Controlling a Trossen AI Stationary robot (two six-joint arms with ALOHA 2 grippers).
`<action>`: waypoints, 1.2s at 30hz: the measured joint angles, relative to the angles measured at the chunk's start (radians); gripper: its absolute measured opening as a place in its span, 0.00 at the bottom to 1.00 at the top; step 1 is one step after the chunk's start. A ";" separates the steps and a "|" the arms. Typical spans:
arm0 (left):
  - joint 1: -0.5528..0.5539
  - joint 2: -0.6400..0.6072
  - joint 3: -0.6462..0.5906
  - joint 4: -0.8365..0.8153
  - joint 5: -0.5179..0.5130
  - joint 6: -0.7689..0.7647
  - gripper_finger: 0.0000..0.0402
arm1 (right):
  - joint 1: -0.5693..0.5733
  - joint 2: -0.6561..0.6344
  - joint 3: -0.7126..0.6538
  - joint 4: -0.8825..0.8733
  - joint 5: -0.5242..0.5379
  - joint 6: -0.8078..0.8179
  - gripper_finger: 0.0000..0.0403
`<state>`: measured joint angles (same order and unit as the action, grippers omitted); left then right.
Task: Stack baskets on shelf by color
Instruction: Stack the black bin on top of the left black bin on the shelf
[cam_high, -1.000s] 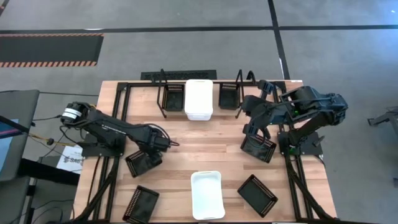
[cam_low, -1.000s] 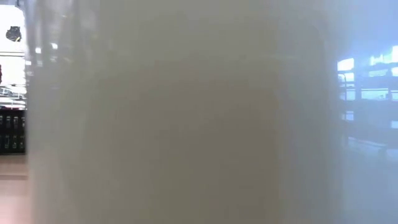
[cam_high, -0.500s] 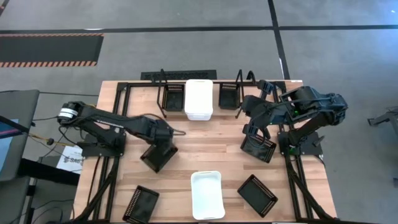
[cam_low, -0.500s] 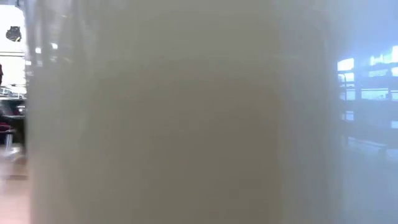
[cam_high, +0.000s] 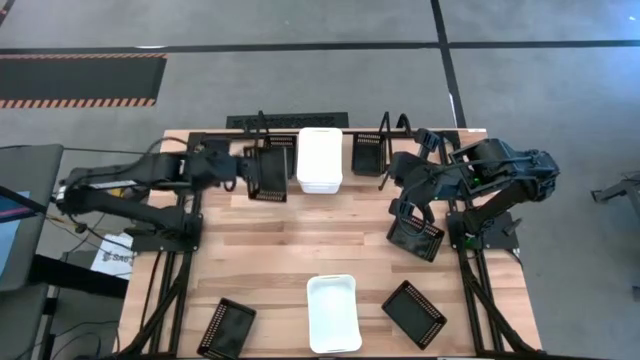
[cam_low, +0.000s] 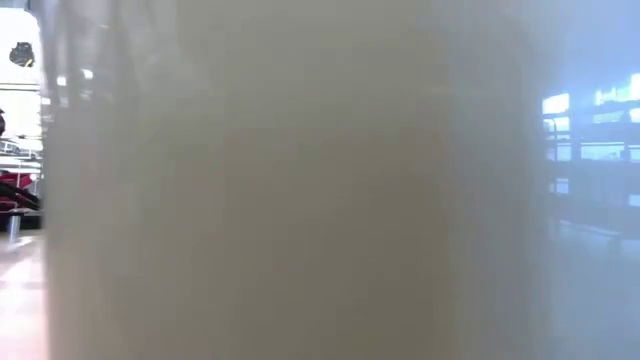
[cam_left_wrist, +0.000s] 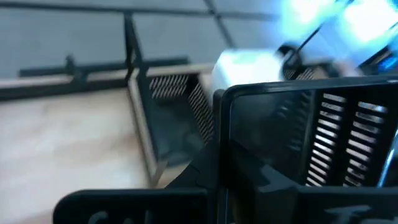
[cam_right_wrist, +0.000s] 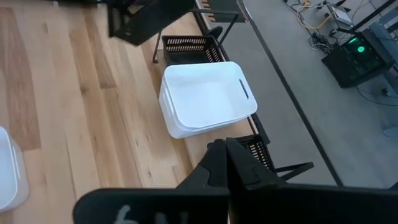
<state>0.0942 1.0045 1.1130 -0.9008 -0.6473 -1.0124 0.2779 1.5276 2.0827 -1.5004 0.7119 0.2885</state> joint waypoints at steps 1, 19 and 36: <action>0.017 -0.012 0.000 0.034 0.001 0.029 0.00 | 0.000 0.000 0.000 0.002 0.001 0.001 0.00; 0.413 0.154 0.000 0.269 0.357 0.244 0.00 | 0.003 0.000 0.000 0.028 0.005 0.001 0.00; 0.557 0.324 0.000 0.261 0.449 0.294 0.00 | 0.003 0.000 0.000 0.016 0.001 -0.006 0.00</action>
<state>0.6515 1.3281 1.1133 -0.6402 -0.1984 -0.7179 0.2806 1.5276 2.0827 -1.4841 0.7128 0.2821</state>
